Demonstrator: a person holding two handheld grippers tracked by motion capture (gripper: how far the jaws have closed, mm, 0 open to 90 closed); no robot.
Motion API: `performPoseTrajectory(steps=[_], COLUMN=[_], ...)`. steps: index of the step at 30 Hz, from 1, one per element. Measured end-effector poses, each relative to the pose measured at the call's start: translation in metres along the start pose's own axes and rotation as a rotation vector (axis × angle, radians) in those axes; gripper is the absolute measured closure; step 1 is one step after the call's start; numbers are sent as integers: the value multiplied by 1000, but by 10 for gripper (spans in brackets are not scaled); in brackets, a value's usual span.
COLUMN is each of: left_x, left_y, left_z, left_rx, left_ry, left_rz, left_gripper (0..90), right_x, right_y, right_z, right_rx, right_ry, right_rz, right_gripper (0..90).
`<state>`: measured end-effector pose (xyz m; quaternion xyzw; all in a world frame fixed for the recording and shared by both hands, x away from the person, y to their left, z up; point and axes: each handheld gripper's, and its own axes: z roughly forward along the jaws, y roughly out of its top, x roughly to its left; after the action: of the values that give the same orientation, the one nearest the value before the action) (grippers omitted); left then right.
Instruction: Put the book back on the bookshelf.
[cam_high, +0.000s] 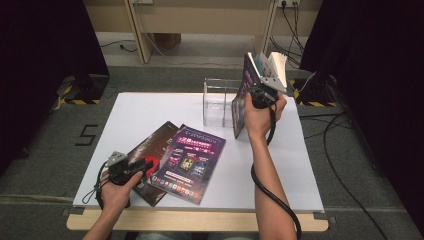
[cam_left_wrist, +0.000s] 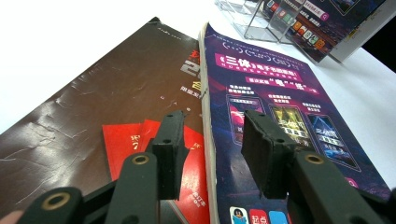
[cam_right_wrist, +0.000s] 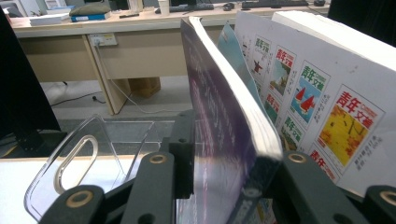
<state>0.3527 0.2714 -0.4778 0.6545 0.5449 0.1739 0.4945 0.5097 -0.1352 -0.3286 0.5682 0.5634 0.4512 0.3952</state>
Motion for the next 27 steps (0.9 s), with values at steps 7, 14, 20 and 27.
performPoseTrajectory(steps=[7,14,20,27], left_x=[-1,-3,-3,-5], left_y=[0,0,-1,-1], left_z=[0,1,2,3], left_rx=[2,3,6,9], left_ry=[-1,-4,-3,-5], left_rz=[3,5,7,11], left_gripper=[586,586,586,585], right_x=[-3,-6,-9,-12], right_y=[-6,-12,-18,-24], right_z=[-4,-7,-12,-15], right_rx=[14,24,32,46], right_ry=[0,3,4,7], right_rz=[2,-1,-2,-6], right_gripper=[679,670,665,659])
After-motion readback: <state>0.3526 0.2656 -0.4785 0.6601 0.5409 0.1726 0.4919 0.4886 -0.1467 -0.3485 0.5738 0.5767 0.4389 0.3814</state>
